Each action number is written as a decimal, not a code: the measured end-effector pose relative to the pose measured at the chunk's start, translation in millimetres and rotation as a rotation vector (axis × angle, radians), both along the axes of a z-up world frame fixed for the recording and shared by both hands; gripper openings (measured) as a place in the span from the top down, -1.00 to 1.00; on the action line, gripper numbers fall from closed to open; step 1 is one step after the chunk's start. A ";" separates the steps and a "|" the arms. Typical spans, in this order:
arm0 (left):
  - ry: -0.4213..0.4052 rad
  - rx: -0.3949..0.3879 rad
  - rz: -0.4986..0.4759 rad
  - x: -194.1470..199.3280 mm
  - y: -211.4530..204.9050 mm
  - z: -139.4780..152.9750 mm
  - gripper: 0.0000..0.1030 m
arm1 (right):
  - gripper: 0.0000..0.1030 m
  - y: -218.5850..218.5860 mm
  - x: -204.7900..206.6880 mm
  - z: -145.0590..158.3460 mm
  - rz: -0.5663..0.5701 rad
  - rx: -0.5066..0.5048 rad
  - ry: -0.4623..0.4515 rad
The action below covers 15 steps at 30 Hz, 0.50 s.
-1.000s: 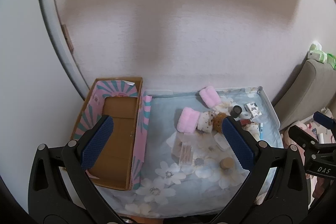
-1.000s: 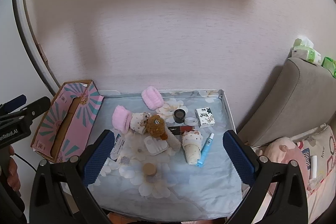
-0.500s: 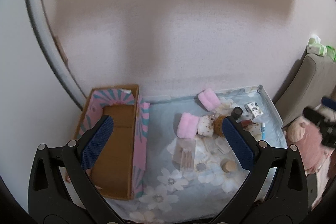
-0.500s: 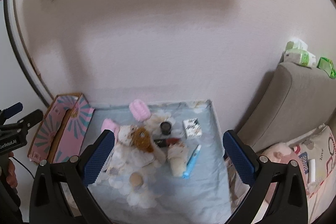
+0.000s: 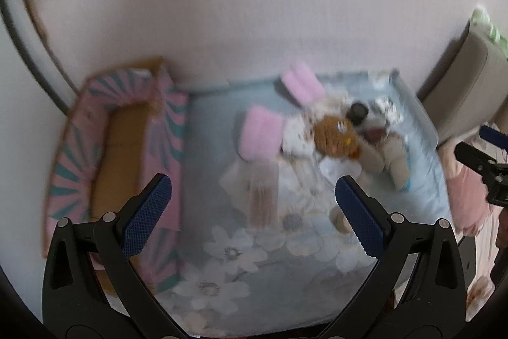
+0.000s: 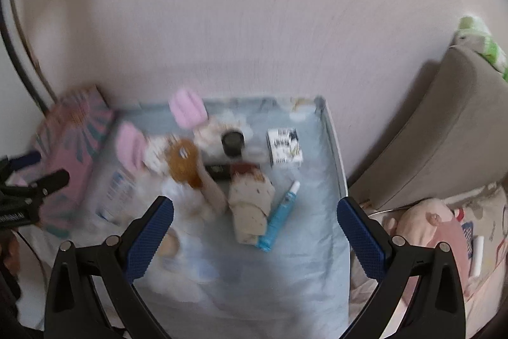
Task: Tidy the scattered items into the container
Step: 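Grasp the clear cotton-swab box with left tool while right tool grasps white cloth item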
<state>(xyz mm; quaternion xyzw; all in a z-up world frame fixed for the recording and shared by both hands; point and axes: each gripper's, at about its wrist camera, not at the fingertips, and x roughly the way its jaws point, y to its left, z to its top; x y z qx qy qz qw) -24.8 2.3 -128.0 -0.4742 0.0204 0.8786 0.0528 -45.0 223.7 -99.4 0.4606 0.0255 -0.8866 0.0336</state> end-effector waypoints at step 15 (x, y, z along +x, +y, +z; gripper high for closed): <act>-0.124 -0.041 0.040 -35.5 12.2 -101.1 -0.34 | -0.62 10.4 -41.9 -90.2 0.207 0.082 -0.033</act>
